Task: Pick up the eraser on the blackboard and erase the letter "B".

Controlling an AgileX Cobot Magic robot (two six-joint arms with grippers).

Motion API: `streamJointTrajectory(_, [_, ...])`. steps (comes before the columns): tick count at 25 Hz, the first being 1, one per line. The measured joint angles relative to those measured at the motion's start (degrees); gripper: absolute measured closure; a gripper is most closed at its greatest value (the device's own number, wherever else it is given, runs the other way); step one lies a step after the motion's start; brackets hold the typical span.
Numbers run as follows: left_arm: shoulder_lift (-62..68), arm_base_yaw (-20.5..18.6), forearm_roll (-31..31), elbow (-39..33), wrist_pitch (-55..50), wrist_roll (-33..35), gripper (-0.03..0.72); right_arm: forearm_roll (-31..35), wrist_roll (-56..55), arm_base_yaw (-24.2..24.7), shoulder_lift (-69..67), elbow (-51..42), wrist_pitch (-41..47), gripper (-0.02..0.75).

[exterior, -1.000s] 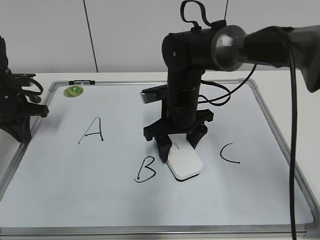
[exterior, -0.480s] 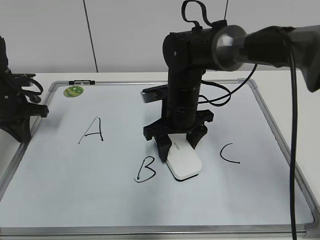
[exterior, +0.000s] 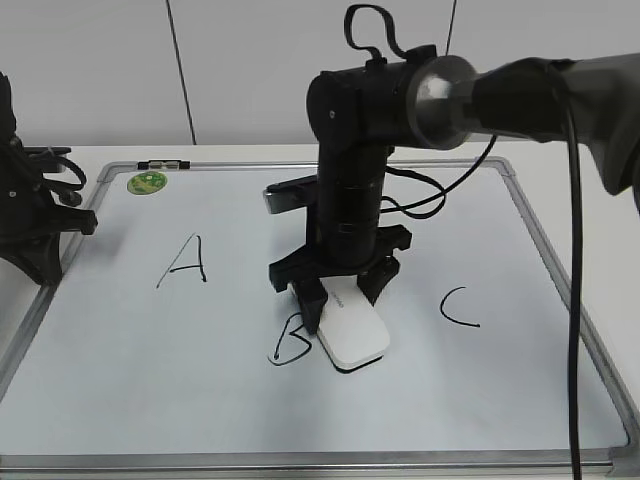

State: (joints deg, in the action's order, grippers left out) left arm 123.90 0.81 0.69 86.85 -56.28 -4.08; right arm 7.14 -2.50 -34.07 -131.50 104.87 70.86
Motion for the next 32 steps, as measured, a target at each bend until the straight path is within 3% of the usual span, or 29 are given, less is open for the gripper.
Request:
streamJointTrajectory(12, [0.00, 0.00, -0.01, 0.00, 0.00, 0.00, 0.662, -0.08, 0.00, -8.63, -0.63, 0.44, -0.15, 0.218])
streamJointTrajectory(21, [0.00, 0.00, -0.01, 0.00, 0.00, 0.00, 0.662, 5.62, 1.81, -14.50, -0.76, 0.82, -0.54, 0.218])
streamJointTrajectory(27, [0.00, 0.00, 0.10, 0.00, 0.00, 0.00, 0.662, -0.43, -0.16, -14.57, 0.32, 4.84, -0.54, 0.218])
streamJointTrajectory(32, [0.00, 0.00, 0.10, 0.00, 0.09, 0.00, 0.662, -5.08, -2.05, -9.10, 6.97, 7.63, -0.54, 0.218])
